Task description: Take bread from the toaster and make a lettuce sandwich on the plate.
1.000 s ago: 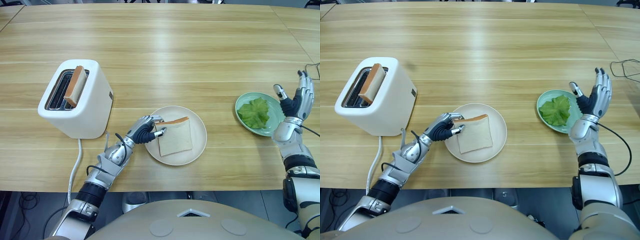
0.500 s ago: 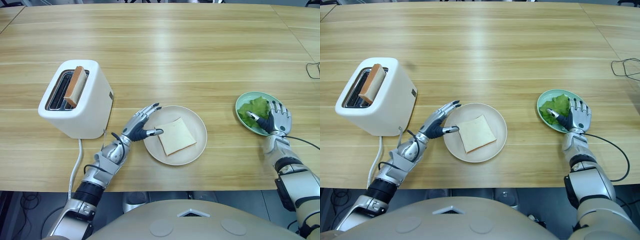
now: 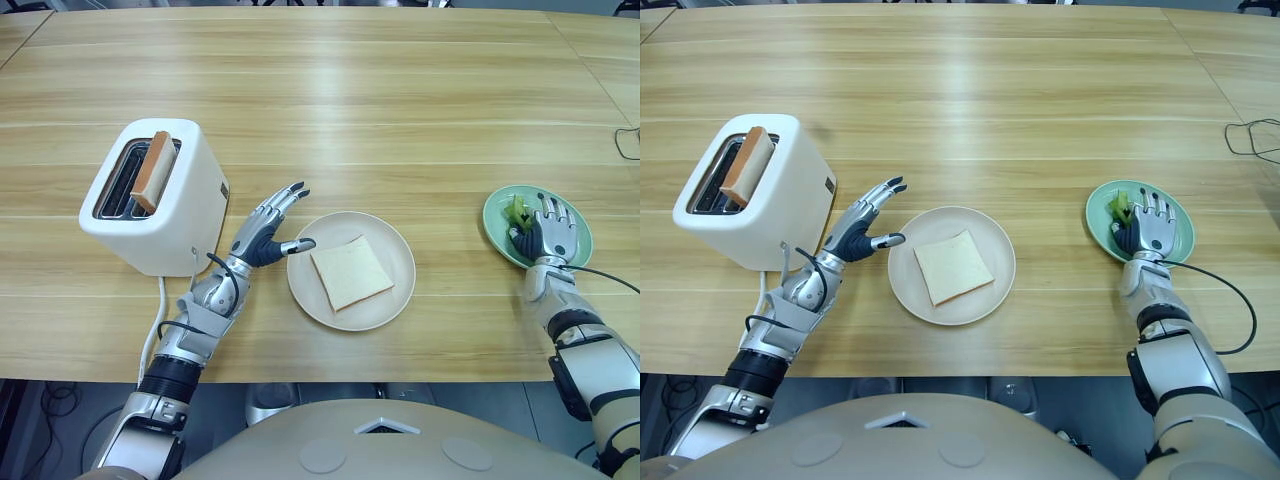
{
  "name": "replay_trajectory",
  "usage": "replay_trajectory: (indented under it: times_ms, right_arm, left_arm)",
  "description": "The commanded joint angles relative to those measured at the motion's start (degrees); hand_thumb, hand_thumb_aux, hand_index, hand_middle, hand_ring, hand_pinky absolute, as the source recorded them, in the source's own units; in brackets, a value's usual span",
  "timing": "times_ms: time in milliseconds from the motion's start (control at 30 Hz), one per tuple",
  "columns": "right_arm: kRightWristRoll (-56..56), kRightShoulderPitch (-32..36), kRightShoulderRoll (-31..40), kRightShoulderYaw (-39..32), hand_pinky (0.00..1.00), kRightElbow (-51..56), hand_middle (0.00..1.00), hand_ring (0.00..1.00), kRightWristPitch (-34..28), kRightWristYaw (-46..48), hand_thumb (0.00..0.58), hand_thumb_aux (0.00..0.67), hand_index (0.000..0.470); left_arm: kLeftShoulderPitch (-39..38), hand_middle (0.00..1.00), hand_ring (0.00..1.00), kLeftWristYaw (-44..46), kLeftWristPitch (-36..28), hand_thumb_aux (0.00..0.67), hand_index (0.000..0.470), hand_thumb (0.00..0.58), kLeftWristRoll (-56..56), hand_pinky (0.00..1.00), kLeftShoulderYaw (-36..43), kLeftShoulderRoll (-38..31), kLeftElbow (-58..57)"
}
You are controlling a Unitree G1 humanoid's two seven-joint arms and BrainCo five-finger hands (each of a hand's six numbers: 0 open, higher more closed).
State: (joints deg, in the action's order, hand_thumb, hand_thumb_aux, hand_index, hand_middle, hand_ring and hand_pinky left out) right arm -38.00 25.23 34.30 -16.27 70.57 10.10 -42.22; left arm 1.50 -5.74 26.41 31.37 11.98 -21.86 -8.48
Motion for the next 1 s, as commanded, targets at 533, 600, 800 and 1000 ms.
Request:
replay_trajectory:
  times_ms: [533, 600, 800, 1000]
  right_arm:
    - [5.8, -16.6, 4.6, -1.4, 0.00, -57.5, 0.00, 0.00, 22.3, 15.1, 0.580, 0.670, 0.460]
    - [6.1, -17.9, 3.8, -2.4, 0.00, -60.2, 0.00, 0.00, 23.5, 19.3, 0.580, 0.670, 0.460]
    - [3.0, -17.8, -2.2, -6.7, 0.00, -58.7, 0.00, 0.00, 26.9, 25.2, 0.580, 0.670, 0.460]
    - [-4.1, -14.4, -7.3, -9.4, 0.00, -51.0, 0.00, 0.00, 27.2, 22.6, 0.580, 0.670, 0.460]
  left_arm:
    - [0.3, 0.00, 0.00, -7.3, 5.0, 0.000, 0.000, 0.000, -1.3, 0.00, -7.2, 0.2, 8.1]
    - [0.4, 0.00, 0.00, -8.4, 5.3, 0.000, 0.000, 0.000, -1.4, 0.00, -8.7, 0.6, 10.1]
    - [0.1, 0.00, 0.00, -13.6, 5.0, 0.000, 0.000, 0.000, -1.2, 0.00, -16.4, 2.3, 16.7]
    - [-1.6, 0.00, 0.00, -24.1, -0.2, 0.000, 0.000, 0.000, 6.9, 0.00, -29.7, 2.5, 23.6]
